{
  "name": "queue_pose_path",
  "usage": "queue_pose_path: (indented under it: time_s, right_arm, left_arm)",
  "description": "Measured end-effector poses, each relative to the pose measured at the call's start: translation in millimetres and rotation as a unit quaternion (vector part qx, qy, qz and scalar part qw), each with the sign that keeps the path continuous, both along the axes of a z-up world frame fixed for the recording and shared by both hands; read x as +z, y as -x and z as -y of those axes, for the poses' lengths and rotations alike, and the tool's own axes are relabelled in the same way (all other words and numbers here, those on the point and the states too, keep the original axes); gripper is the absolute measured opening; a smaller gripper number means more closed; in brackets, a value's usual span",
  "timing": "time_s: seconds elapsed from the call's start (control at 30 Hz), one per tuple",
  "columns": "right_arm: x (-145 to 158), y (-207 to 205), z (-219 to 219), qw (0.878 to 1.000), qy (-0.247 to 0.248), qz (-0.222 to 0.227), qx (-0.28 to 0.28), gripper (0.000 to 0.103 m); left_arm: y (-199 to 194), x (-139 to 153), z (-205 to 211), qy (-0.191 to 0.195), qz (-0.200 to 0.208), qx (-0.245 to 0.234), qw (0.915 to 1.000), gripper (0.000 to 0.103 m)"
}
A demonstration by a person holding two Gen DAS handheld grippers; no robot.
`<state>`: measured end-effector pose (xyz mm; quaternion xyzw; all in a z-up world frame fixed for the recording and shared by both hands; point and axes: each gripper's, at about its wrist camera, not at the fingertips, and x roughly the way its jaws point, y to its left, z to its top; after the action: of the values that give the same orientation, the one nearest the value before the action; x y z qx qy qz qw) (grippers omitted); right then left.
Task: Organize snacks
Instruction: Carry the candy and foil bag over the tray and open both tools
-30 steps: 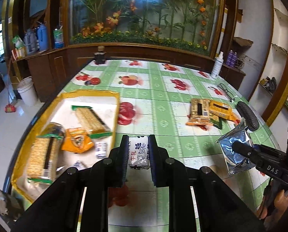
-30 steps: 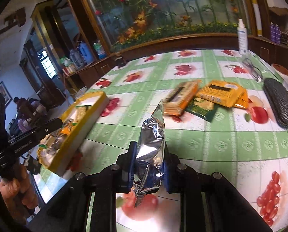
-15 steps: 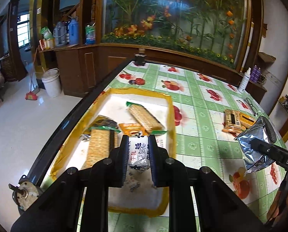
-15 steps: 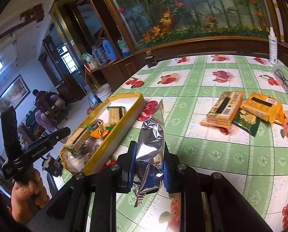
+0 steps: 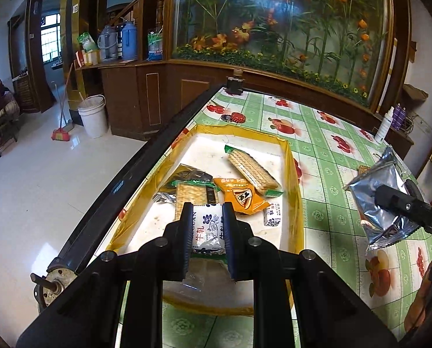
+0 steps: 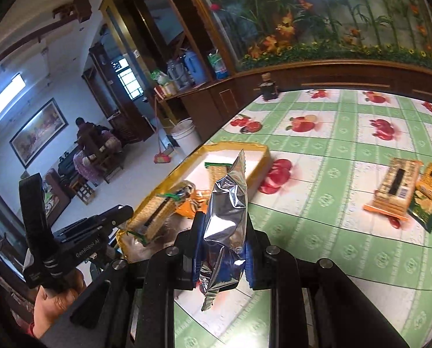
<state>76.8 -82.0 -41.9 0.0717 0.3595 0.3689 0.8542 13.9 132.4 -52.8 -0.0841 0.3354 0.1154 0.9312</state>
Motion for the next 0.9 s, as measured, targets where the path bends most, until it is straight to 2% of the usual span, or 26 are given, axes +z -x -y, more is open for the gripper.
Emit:
queue_pose_path:
  time_s: [0.53, 0.9]
  right_arm:
    - [-3, -22, -74, 0.999, -0.018, -0.009, 0.045, 0.023]
    - [-24, -49, -90, 0.998, -0.023, -0.032, 0.042, 0.023]
  left_arm:
    - [-3, -4, -17, 0.01, -0.003, 0.012, 0.9999, 0.017]
    - [-11, -9, -16, 0.014, -0.012, 0.007, 0.9998, 0.017]
